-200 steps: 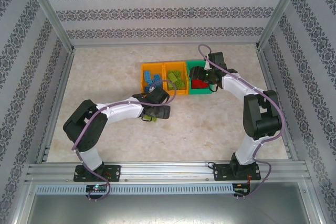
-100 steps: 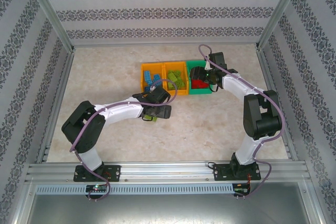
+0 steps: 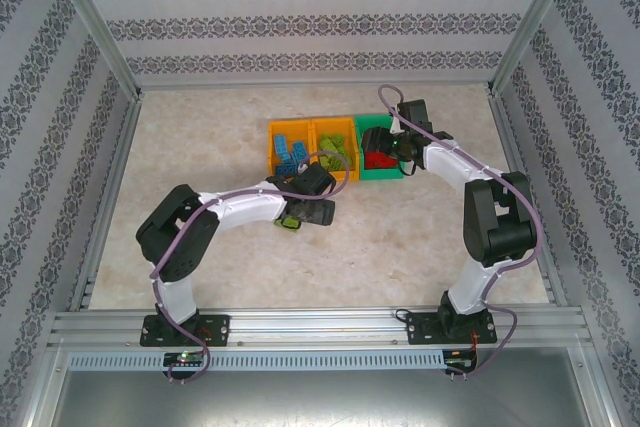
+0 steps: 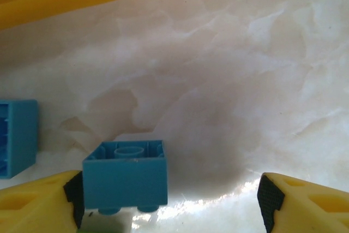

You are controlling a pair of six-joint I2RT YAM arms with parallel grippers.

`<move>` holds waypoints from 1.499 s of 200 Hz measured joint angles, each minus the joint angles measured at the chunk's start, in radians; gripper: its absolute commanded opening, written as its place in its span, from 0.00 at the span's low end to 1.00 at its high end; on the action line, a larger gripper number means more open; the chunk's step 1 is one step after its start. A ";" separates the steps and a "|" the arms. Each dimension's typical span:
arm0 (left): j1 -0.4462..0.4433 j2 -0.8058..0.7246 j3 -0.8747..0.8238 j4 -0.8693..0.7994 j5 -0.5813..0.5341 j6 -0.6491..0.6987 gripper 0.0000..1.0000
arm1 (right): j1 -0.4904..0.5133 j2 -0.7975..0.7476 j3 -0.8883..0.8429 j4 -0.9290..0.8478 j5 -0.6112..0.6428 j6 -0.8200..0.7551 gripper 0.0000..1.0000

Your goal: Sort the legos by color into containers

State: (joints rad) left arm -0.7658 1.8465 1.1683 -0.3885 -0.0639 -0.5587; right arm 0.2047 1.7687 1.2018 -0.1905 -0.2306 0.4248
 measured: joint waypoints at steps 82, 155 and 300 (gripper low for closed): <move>0.000 0.029 0.035 -0.001 -0.001 0.012 0.45 | -0.019 -0.021 -0.006 0.000 0.000 0.000 0.73; 0.000 0.047 0.039 -0.003 -0.008 0.013 0.41 | -0.033 -0.040 -0.016 0.000 -0.004 0.000 0.73; 0.068 -0.053 0.117 -0.055 -0.077 0.059 0.40 | -0.033 -0.063 -0.051 0.013 -0.007 0.015 0.73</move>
State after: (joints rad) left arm -0.6983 1.7939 1.2858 -0.4431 -0.1410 -0.4999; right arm 0.1719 1.7061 1.1511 -0.1776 -0.2379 0.4400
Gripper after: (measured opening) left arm 0.397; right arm 0.733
